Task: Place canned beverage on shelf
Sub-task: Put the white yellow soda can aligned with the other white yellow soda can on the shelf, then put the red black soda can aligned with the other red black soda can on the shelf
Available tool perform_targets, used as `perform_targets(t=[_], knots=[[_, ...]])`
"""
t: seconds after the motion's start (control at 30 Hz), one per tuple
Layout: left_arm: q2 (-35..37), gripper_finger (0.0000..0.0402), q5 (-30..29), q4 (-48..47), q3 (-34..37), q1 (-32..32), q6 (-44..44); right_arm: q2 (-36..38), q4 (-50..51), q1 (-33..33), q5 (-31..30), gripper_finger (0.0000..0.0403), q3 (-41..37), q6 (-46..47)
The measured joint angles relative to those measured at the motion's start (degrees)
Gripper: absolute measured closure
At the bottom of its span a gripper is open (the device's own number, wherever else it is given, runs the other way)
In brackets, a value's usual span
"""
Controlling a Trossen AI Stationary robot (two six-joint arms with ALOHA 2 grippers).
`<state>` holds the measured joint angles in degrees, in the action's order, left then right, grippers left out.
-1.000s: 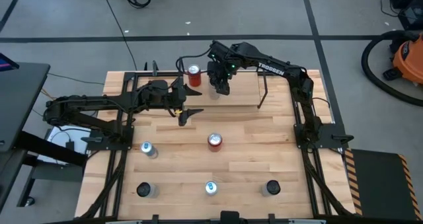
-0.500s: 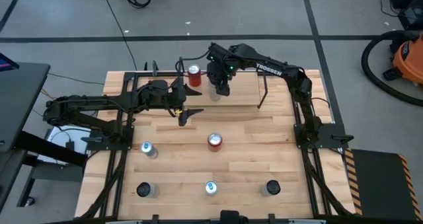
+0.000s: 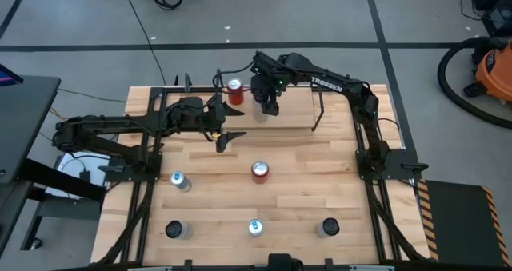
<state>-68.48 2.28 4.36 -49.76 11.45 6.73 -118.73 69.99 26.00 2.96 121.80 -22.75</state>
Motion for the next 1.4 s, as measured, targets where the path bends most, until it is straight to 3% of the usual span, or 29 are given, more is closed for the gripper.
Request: perform_targets(t=[0.47,0.6,0.73,0.87,1.07,1.4], knots=[[0.02,0.0079,0.00,-0.24,0.00,-0.01,0.01,4.86,0.74,-0.81,-0.13,0.0059,0.09,-1.15],[0.01,0.0079,-0.02,-1.50,-0.02,-0.01,0.02,7.73,2.54,-1.93,0.11,0.0059,0.13,4.59],[0.00,0.0079,-0.01,-2.83,-0.02,-0.01,1.25,9.86,8.79,-3.94,6.71,0.0059,0.17,10.11],[-0.07,0.0079,0.00,-2.67,-0.02,0.01,1.42,9.98,10.68,-8.06,14.49,0.0059,-0.25,9.92],[-0.09,0.0079,0.02,-3.07,-0.02,-0.03,1.31,10.06,9.69,-15.28,12.76,0.0061,-7.49,9.12],[2.55,0.0079,0.00,-7.10,-0.07,0.89,2.92,10.18,-1.98,-24.12,11.71,0.0062,-25.67,12.51]])
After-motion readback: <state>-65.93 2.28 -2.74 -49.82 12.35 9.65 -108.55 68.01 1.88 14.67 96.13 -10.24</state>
